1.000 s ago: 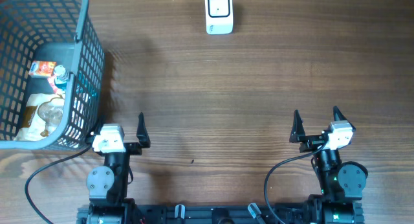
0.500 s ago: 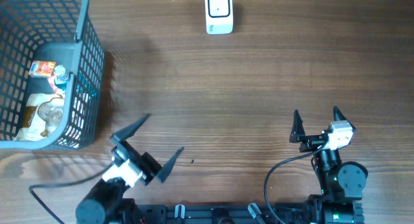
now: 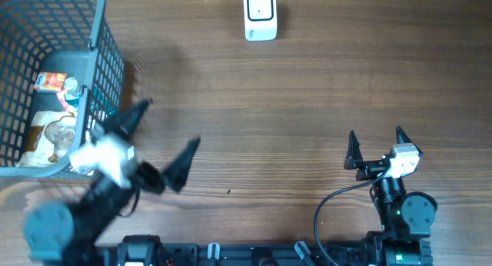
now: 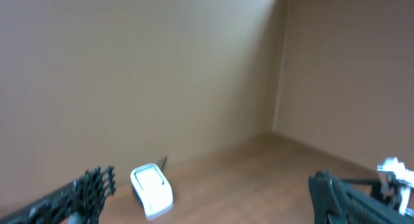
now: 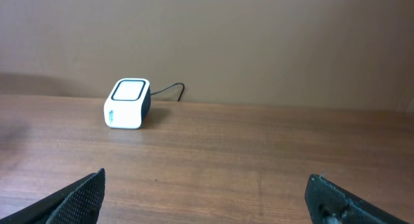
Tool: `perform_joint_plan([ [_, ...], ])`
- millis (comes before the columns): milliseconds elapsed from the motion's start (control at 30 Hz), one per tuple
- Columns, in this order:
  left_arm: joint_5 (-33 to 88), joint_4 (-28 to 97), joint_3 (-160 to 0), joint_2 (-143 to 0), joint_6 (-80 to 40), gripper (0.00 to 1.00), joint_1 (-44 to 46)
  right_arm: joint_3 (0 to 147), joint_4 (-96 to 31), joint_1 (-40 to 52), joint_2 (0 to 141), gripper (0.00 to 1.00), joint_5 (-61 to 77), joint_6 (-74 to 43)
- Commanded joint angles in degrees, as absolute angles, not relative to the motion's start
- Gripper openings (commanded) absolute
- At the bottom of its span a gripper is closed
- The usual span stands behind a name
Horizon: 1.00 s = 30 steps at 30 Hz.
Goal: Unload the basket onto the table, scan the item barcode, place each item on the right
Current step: 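Reach the left gripper into the basket toward the clear snack bag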
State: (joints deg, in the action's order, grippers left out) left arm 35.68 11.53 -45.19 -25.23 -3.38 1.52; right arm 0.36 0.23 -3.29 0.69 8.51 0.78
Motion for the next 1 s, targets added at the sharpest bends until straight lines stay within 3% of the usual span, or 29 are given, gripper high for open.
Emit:
perform_joint_plan([
  [0,43.53,18.26,-59.29,-38.13,-1.04,1.00,1.32,0.32,0.45,-3.07,0.58,1.00,8.12,1.34],
  [133,40.53,19.35,-66.76,-45.10,0.75,1.00,0.97,0.32,0.45,-3.07,0.58,1.00,8.12,1.32],
  [233,22.61,33.76,-82.61,-54.59,-4.95,1.00,-1.08,0.32,0.45,-3.07,0.58,1.00,8.12,1.32],
  [400,12.97,61.65,-116.16,-74.30,1.52,1.00,-4.95,0.32,0.45,-3.07,0.58,1.00,8.12,1.34],
  [533,7.88,73.25,-133.80,-85.43,11.33,1.00,-6.24,0.32,0.45,-3.07,0.58,1.00,8.12,1.32],
  [633,-6.13,72.71,-134.82,-87.61,-1.67,1.00,-8.67,0.32,0.45,-3.07,0.58,0.99,8.12,1.34],
  [767,-16.19,75.46,-134.80,-90.63,-6.37,1.00,-18.04,0.32,0.45,-3.07,0.58,1.00,8.12,1.32],
  [967,-6.61,77.58,-134.04,-93.49,-11.38,1.00,-30.13,0.32,0.45,-3.07,0.58,1.00,8.12,1.32],
])
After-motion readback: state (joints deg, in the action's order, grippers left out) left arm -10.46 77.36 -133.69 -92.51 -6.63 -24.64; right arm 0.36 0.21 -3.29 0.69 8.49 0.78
